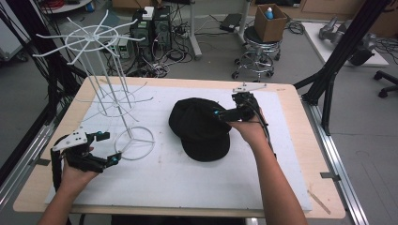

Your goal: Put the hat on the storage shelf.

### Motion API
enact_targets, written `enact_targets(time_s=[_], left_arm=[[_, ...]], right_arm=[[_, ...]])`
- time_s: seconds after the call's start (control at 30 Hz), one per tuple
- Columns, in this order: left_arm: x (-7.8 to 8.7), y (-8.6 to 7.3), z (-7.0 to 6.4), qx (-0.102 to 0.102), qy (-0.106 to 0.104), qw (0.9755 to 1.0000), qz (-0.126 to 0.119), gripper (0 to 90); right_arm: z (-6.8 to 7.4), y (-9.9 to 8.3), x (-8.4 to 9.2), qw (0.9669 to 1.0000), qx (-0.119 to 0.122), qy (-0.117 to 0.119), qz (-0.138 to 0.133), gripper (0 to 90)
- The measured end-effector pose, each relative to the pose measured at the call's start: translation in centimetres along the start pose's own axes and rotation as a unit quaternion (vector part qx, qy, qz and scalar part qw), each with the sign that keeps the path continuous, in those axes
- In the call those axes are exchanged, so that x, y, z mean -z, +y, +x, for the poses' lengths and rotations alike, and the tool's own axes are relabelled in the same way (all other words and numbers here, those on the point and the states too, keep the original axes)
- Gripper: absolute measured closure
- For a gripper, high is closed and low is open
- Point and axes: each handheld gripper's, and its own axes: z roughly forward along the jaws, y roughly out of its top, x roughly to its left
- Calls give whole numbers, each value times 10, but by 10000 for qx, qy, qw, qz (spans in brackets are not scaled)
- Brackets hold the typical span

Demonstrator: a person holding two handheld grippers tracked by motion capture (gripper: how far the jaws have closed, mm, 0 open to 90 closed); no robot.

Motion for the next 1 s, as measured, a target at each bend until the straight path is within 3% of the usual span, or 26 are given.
enact_targets(time_s=[0.17, 0.4, 0.43, 0.6, 0.73, 0.8, 1.0], left_arm=[[0, 0, 0, 2, 7, 10000, 22, 17], [0, 0, 1, -4, 25, 10000, 24, 17], [0, 0, 1, -9, 32, 10000, 32, 17], [0, -1, 2, -8, 41, 10000, 47, 17], [0, -1, 2, -15, 44, 10000, 61, 17], [0, -1, 2, -9, 57, 10000, 67, 17], [0, -1, 1, -11, 76, 9999, 79, 17]], right_arm=[[1, 13, -18, 9999, -41, 150, 30, 31], [4, 27, -42, 9997, 34, 187, 127, 31], [5, 32, -52, 9994, 15, 211, 268, 31], [6, 40, -76, 9991, 4, 209, 378, 31], [6, 43, -94, 9980, 23, 217, 596, 31], [7, 42, -100, 9982, -16, 228, 556, 31], [8, 33, -116, 9953, -6, 214, 942, 31]])
